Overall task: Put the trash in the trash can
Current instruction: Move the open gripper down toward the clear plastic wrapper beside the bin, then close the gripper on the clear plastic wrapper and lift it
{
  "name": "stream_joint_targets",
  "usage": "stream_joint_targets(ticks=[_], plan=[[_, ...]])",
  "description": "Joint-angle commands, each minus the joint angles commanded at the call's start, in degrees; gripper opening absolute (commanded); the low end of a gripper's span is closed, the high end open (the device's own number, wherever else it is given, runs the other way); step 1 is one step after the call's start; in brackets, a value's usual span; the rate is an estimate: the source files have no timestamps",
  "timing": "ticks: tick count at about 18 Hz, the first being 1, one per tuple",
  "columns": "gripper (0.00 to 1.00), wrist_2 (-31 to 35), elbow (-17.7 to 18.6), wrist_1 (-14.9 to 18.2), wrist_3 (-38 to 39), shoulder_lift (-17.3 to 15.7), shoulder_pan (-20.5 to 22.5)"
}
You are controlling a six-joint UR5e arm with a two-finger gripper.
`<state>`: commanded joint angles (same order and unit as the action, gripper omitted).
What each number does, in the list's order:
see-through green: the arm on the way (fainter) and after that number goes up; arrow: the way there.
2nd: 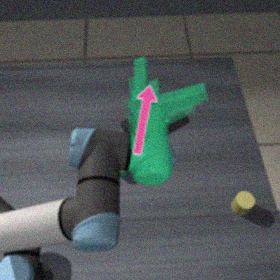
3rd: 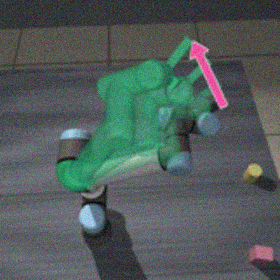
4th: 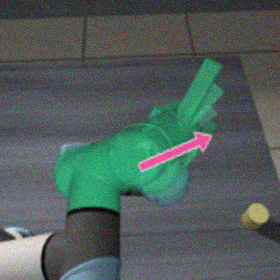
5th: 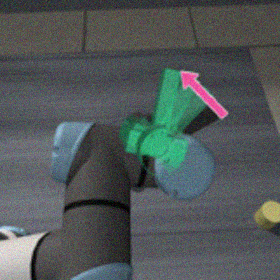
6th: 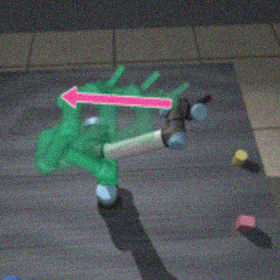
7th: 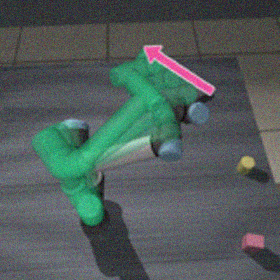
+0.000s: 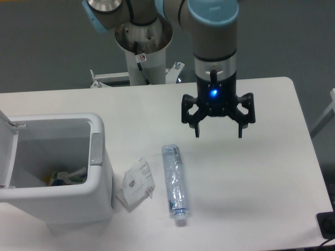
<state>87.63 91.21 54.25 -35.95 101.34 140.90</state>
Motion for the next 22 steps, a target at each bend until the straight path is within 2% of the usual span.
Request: stream_joint_targets(ticks=[2,6,7,11,14,16,19,22], plan=[[1.00,-0.09,3.00,-2.30,-3.31,0.17,-0.97],[1.00,0.09,9.94,-2.92,-23.77,0.17,-2.47],[1.00,0.09,12.74,-3.53,-27.90,0.35,-3.60],[1.00,-2.71,18.21,-4.94,-28.83,1.93,-6.07],[1.00,-8.94,19.36,-6.00,-26.90,3.16,-6.86],[1.00,-9.57,20.76,-8.62,-26.45,5.44,-7.65],[1.00,-9.75,20.77,-12.14,-23.82,8.43,-8.53],[1.00,-9.84,20.59,-12.50,-21.62,9.31,-8.97]])
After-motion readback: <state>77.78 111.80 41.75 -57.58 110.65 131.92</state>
